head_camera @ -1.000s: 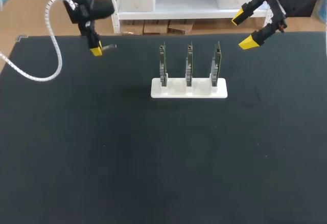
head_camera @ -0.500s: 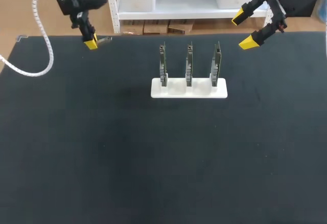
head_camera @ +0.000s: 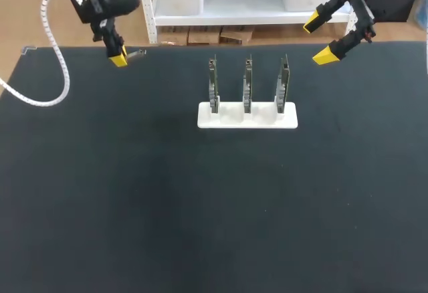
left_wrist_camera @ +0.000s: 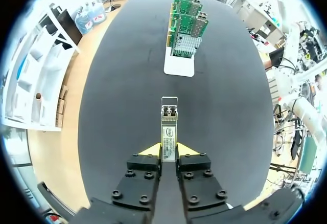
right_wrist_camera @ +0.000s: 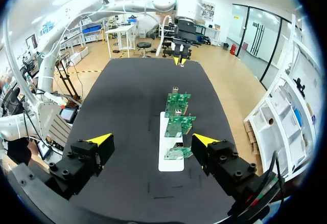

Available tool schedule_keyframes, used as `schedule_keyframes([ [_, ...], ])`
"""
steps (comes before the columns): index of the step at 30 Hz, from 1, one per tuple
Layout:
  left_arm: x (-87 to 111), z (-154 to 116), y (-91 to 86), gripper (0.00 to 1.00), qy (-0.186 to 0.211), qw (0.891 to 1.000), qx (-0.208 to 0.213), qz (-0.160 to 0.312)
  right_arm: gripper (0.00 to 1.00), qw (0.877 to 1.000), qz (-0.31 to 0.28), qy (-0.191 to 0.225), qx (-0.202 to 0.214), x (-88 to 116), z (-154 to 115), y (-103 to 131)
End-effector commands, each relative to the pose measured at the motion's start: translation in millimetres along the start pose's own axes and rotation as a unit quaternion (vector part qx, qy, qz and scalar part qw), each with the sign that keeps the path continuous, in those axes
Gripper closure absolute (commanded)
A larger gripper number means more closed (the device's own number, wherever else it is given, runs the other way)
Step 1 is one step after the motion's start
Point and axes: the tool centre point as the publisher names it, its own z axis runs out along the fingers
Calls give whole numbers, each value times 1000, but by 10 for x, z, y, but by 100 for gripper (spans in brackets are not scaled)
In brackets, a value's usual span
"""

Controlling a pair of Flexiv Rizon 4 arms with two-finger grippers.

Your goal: Pick up the optical module with the left hand, and insert it into the network port with the right hand.

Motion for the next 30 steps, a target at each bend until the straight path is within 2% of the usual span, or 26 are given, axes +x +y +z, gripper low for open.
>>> schedule_keyframes([
  [1,16,13,-59,100,-2,1000,-29,0,0,1000,0,0,1,-1,1,4],
  [15,16,13,-59,100,-2,1000,-29,0,0,1000,0,0,1,-1,1,4],
  [18,-81,-110,-197,100,-6,999,-41,7,0,1000,0,0,1,-1,1,4],
  [23,-243,-256,-448,100,-47,998,-45,25,0,1000,0,0,1,-1,1,4],
  [30,-443,-527,-784,100,-50,995,-67,51,0,1000,0,0,1,-1,1,4],
])
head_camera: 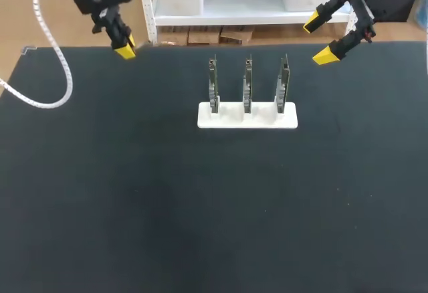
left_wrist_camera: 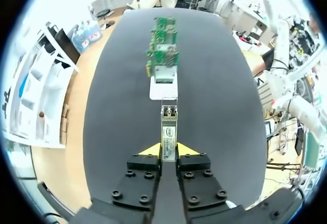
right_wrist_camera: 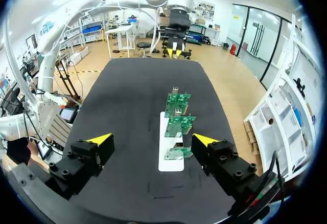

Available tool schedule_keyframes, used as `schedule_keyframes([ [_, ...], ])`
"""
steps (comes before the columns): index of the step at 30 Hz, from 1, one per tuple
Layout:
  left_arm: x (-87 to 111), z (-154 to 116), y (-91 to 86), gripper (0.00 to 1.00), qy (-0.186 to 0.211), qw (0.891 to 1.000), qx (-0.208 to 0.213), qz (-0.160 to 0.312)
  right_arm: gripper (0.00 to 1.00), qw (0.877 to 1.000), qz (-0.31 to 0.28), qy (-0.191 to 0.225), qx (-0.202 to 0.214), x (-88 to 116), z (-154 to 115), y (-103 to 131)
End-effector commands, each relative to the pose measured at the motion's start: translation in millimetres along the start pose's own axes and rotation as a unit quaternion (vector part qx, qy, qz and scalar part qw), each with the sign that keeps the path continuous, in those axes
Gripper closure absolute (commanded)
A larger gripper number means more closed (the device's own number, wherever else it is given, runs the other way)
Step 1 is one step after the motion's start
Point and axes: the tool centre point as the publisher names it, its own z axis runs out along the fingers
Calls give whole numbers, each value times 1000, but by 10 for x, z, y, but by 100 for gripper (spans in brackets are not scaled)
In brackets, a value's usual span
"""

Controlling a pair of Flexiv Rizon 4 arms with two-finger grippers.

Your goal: Pick up the optical module with the left hand, and insert it into the network port with the right hand.

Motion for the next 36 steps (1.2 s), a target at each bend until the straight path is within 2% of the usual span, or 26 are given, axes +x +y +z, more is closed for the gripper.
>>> schedule_keyframes([
  [1,-108,-149,-369,100,11,998,-65,9,0,1000,0,0,1,-1,0,4],
  [4,-188,-196,-428,100,27,997,-77,11,0,1000,0,0,1,-1,0,4],
  [6,-278,-206,-481,100,58,994,-90,1,0,1000,0,0,1,-1,0,4],
  [9,-390,-121,-528,100,75,993,-95,1,0,1000,0,0,1,-1,0,4],
  [13,-520,-11,-527,100,40,995,-90,-3,0,1000,0,0,1,-1,0,4],
  [17,-672,5,-566,100,2,996,-84,18,0,1000,0,0,1,-1,0,4],
  [24,-739,-70,-605,100,-71,994,-78,26,0,1000,0,0,1,-1,0,4],
  [28,-808,-122,-636,100,-75,991,-89,60,0,1000,0,0,1,-1,0,4],
  [36,-820,-131,-641,100,-80,991,-87,62,0,1000,0,0,1,-1,0,4],
])
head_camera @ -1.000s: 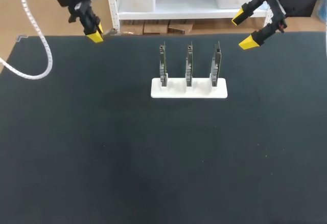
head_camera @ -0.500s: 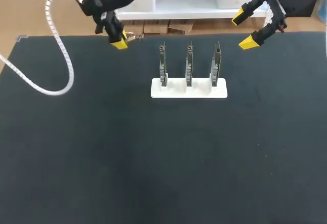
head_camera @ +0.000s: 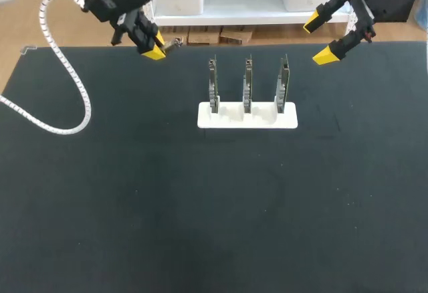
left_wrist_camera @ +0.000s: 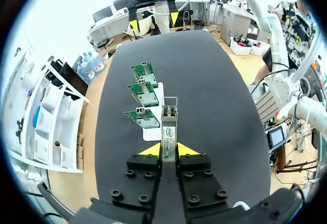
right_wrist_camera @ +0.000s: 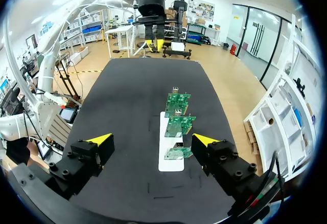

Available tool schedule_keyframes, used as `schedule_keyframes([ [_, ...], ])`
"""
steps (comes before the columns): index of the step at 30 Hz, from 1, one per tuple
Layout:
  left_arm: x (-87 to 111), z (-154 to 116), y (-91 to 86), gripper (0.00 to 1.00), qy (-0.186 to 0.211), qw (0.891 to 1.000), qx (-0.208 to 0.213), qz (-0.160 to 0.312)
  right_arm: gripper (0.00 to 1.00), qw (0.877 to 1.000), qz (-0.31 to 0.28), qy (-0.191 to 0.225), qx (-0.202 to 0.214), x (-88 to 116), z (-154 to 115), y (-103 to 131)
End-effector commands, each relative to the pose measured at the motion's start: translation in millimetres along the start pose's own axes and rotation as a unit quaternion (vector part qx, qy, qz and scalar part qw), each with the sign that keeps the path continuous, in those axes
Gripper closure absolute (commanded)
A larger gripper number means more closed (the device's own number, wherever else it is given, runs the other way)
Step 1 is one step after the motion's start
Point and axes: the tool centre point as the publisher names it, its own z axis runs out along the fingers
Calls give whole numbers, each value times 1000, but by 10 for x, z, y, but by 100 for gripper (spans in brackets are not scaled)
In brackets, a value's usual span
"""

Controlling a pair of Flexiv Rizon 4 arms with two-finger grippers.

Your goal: Pick up the optical module with the left hand, and insert it into the network port with the right hand.

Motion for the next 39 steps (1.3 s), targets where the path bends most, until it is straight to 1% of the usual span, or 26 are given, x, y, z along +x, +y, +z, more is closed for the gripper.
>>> schedule_keyframes([
  [1,14,-4,-47,100,-2,1000,-13,1,0,1000,0,0,1,0,0,3],
  [23,14,-4,-47,100,-2,1000,-13,1,0,1000,0,0,1,0,0,3],
  [24,-16,-29,-55,100,-24,999,-21,-6,0,1000,0,0,1,0,0,3],
  [25,-45,-78,-60,100,-58,998,-35,-16,0,1000,0,0,1,0,0,3],
  [26,-80,-120,-65,100,-66,997,-41,-21,0,1000,0,0,1,0,0,3],
  [27,-116,-156,-70,100,-63,997,-42,-27,0,1000,0,0,1,0,0,3],
  [28,-164,-198,-78,100,-76,996,-48,-29,0,1000,0,0,1,0,0,3],
  [29,-217,-238,-89,100,-78,995,-54,-25,0,1000,0,0,1,0,0,3],
  [31,-297,-286,-115,100,-71,995,-62,-26,0,1000,0,0,1,0,0,3],
  [34,-445,-346,-182,100,-86,994,-69,-26,0,1000,0,0,1,0,0,3],
  [38,-580,-355,-270,100,-120,990,-72,-34,0,1000,0,0,1,0,0,3],
  [39,-609,-348,-289,100,-136,988,-70,-36,0,1000,0,0,1,0,0,3],
])
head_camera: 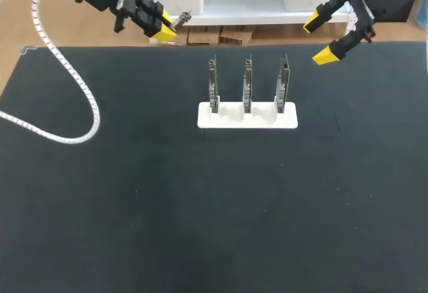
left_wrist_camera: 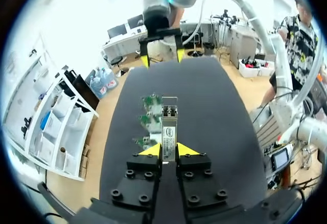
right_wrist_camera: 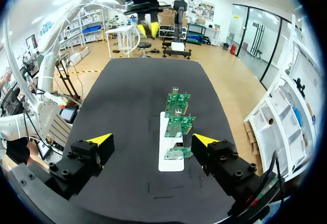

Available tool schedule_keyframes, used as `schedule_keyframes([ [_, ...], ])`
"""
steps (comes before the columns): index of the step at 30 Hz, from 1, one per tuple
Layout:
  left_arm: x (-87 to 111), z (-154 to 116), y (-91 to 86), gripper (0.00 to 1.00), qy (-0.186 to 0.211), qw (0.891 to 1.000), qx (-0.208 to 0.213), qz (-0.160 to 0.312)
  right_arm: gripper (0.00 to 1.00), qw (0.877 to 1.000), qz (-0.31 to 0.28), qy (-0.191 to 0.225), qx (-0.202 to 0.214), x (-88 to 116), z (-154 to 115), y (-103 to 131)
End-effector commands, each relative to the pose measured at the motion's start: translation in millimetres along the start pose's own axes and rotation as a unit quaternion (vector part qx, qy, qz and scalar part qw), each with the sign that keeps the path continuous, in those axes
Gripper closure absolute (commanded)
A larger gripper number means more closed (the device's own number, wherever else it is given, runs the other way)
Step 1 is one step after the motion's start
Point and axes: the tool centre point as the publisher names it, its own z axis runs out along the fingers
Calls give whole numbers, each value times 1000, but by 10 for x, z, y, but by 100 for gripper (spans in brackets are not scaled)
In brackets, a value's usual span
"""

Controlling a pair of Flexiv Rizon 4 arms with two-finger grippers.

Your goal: Pick up the optical module with the left hand, and insert it into the network port with the right hand.

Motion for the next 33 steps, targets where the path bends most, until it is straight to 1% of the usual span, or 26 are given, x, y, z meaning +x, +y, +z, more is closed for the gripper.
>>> schedule_keyframes([
  [1,-28,21,-191,100,-35,999,-22,-3,0,1000,0,0,1,-1,1,4],
  [2,-53,42,-211,100,-31,999,-21,-3,0,1000,0,0,1,-1,1,4],
  [4,-99,81,-249,100,-46,999,-16,-5,0,1000,0,0,1,-1,1,4],
  [6,-128,125,-282,100,-37,999,-19,-8,0,1000,0,0,1,-1,1,4],
  [7,-137,151,-294,100,-47,999,-16,-13,0,1000,0,0,1,-1,1,4],
  [8,-137,176,-305,100,-49,998,-19,-21,0,1000,0,0,1,-1,1,4],
  [9,-147,205,-317,100,-48,999,-17,-19,0,1000,0,0,1,-1,1,4],
  [11,-158,251,-338,100,-66,997,-15,-27,0,1000,0,0,1,-1,1,4],
  [12,-155,274,-345,100,-63,998,-15,-26,0,1000,0,0,1,-1,1,4],
  [14,-168,322,-366,100,-84,996,-20,-35,0,1000,0,0,1,-1,1,4],
  [19,-204,466,-395,100,-97,994,-23,-39,0,1000,0,0,1,-1,1,4],
  [20,-208,496,-398,100,-105,993,-23,-41,0,1000,0,0,1,-1,1,4],
  [26,-283,654,-397,100,-115,993,-20,-28,0,1000,0,0,1,-1,1,4],
  [32,-381,776,-340,100,-132,991,-19,-8,0,1000,0,0,1,-1,1,4],
  [33,-400,801,-321,100,-140,990,-19,-7,0,1000,0,0,1,-1,1,4],
])
